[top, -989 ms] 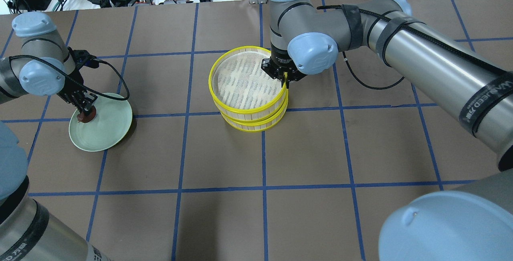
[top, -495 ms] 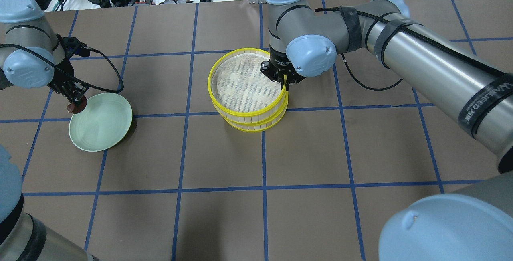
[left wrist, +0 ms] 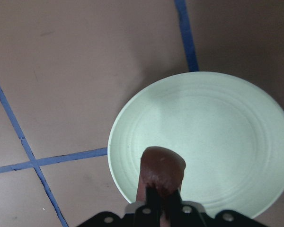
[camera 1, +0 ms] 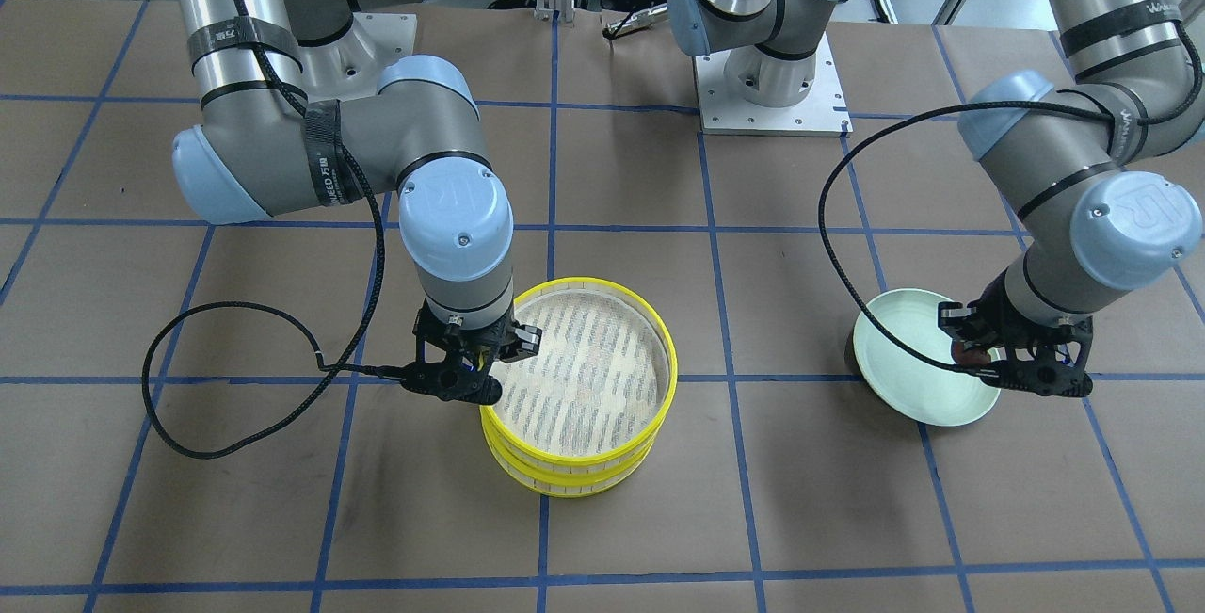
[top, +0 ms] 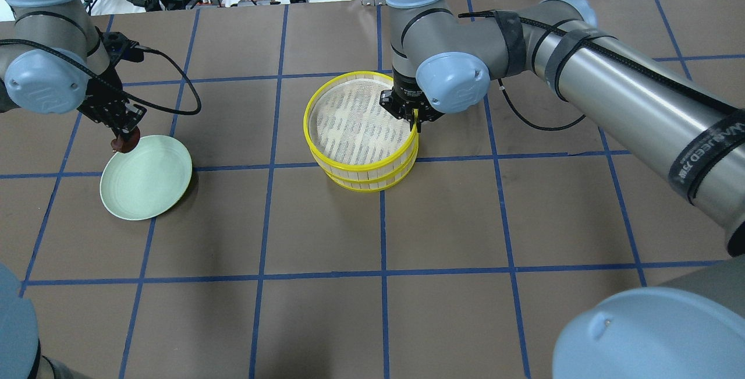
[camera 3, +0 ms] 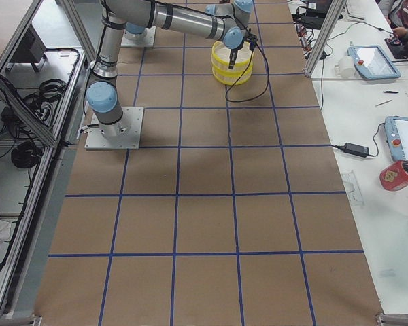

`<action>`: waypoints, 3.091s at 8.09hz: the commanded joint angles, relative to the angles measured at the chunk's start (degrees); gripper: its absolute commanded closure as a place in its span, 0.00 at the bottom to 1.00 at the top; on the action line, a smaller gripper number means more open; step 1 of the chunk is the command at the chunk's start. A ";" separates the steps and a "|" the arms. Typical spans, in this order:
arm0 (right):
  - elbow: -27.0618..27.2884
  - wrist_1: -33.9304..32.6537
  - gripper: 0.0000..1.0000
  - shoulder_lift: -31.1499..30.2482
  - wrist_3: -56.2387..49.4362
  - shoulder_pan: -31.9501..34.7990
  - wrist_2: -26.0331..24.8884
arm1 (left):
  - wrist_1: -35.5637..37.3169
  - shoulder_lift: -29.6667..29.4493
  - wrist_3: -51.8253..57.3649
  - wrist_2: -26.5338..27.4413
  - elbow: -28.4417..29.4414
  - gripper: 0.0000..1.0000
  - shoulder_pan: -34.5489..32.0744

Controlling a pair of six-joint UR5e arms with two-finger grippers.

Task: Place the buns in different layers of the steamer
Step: 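Grasp the brown bun on the plate with the left gripper and lift it, then hold the brown bun above the plate while the right gripper releases the steamer rim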

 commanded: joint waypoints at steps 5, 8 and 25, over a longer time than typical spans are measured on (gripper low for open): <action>0.11 -0.28 0.85 -1.08 -0.46 -0.61 -0.13 | -11.62 5.52 -20.33 -5.43 3.90 1.00 -10.90; 0.20 -0.28 0.85 -0.82 -0.46 -0.61 0.05 | -13.92 7.28 -25.28 -7.90 3.90 1.00 -13.47; 1.08 -1.87 0.57 -0.38 -0.02 -0.61 0.31 | -16.30 9.66 -25.29 -8.60 4.52 1.00 -13.38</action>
